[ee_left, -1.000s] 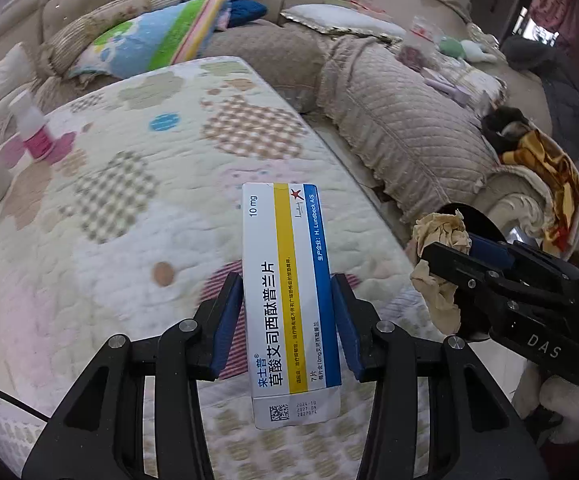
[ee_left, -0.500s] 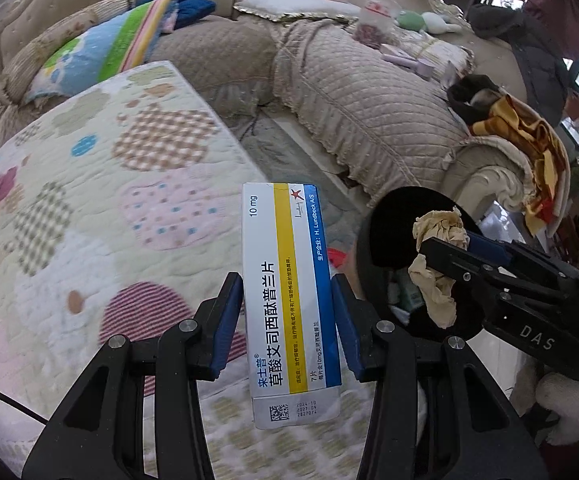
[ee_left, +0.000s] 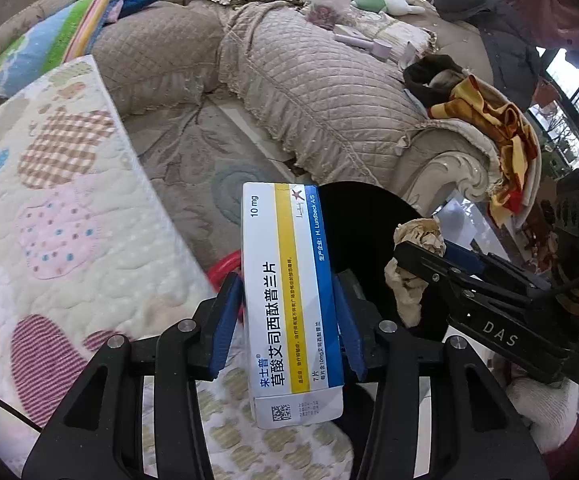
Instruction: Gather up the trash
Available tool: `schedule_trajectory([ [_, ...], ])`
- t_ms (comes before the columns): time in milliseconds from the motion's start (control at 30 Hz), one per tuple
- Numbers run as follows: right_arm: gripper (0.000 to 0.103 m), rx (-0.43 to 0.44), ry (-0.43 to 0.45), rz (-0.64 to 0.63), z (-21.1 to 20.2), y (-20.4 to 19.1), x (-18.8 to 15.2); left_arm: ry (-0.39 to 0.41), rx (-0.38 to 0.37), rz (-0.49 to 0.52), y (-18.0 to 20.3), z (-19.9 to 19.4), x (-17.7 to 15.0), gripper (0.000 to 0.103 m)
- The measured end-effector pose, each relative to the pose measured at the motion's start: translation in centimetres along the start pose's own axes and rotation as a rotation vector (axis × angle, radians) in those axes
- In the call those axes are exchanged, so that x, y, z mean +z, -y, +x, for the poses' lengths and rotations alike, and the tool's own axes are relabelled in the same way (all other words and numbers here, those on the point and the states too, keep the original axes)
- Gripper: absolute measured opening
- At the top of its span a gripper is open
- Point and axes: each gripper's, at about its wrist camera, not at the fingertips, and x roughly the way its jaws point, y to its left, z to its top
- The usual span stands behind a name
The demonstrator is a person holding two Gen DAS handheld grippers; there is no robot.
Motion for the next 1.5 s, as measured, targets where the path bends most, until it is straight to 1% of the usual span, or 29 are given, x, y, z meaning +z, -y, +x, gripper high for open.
schedule_trajectory([
  [100,0.050,-0.006,-0.004,0.025,-0.1,0.9,0.0,-0.002,-0.043,-0.010,0.3,0.4,0.2,0.046],
  [167,0.058,-0.014,-0.006,0.038,-0.1,1.3,0.0,-0.001,-0.066,-0.011,0.4,0.5,0.4,0.047],
  [200,0.067,-0.014,-0.002,0.046,-0.2,1.5,0.0,0.001,-0.079,-0.014,0.4,0.5,0.4,0.048],
  [267,0.068,-0.007,0.007,0.053,-0.5,1.5,-0.1,0.010,-0.100,-0.023,0.4,0.4,0.5,0.056],
  [333,0.068,-0.009,0.011,0.053,-0.7,1.5,-0.1,0.029,-0.108,-0.026,0.4,-0.1,0.4,0.056],
  [400,0.068,-0.012,0.020,0.051,-1.0,1.4,-0.2,0.044,-0.088,-0.021,0.3,-0.7,0.3,0.056],
  [500,0.068,-0.009,0.039,0.049,-1.6,1.1,-0.6,0.086,-0.015,-0.005,0.5,-1.8,0.0,0.056],
  [567,0.068,-0.022,0.067,0.040,-2.2,0.7,-0.8,0.120,0.024,0.007,0.5,-2.8,-0.2,0.056],
  [733,0.068,-0.039,0.133,0.023,-4.2,-0.7,-1.2,0.181,0.072,0.001,0.1,-5.2,-1.0,0.056],
  [867,0.068,-0.068,0.186,-0.014,-5.8,-2.2,-1.5,0.238,0.134,0.011,0.2,-7.3,-1.7,0.056],
  [1100,0.068,-0.103,0.285,-0.053,-8.8,-4.7,-1.9,0.318,0.137,0.005,-0.1,-10.7,-3.0,0.056],
  [1300,0.068,-0.136,0.346,-0.060,-10.6,-6.0,-2.3,0.373,0.169,0.037,0.2,-12.7,-3.7,0.056],
  [1400,0.068,-0.135,0.359,-0.060,-11.2,-6.4,-2.4,0.395,0.187,0.054,0.5,-13.3,-4.1,0.056],
  [1500,0.068,-0.140,0.364,-0.071,-11.6,-6.8,-2.4,0.408,0.190,0.062,0.7,-13.7,-4.4,0.056],
])
